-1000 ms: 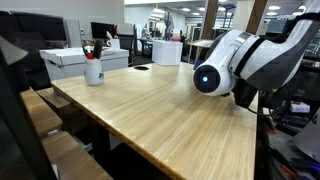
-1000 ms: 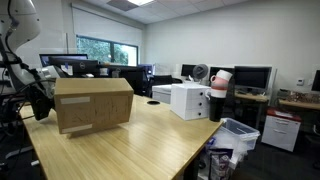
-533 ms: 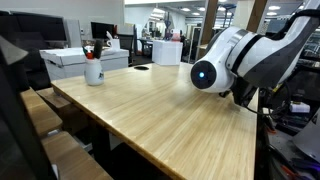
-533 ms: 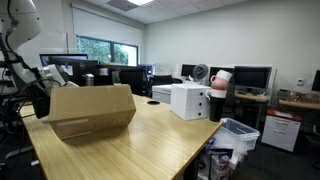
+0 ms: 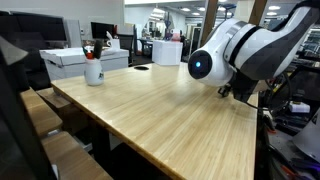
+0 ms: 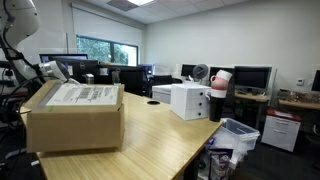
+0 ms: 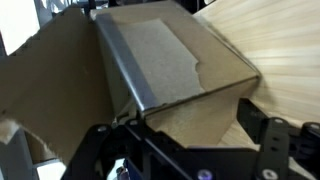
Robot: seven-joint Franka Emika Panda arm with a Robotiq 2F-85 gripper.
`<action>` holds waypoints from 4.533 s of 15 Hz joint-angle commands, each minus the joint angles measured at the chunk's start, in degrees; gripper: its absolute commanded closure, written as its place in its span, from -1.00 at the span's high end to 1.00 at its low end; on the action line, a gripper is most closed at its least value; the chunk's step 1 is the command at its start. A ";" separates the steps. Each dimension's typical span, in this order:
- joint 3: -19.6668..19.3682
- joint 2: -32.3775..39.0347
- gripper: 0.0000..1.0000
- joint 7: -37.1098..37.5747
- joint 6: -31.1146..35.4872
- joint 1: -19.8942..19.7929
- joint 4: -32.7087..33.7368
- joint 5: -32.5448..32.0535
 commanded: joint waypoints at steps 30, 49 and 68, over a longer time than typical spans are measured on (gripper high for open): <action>-0.68 -1.66 -0.01 -0.69 11.34 0.39 1.99 15.52; -1.09 -7.27 1.00 -14.38 13.96 -1.68 1.81 29.79; 2.73 -19.19 1.00 -21.19 15.95 -0.56 2.90 34.75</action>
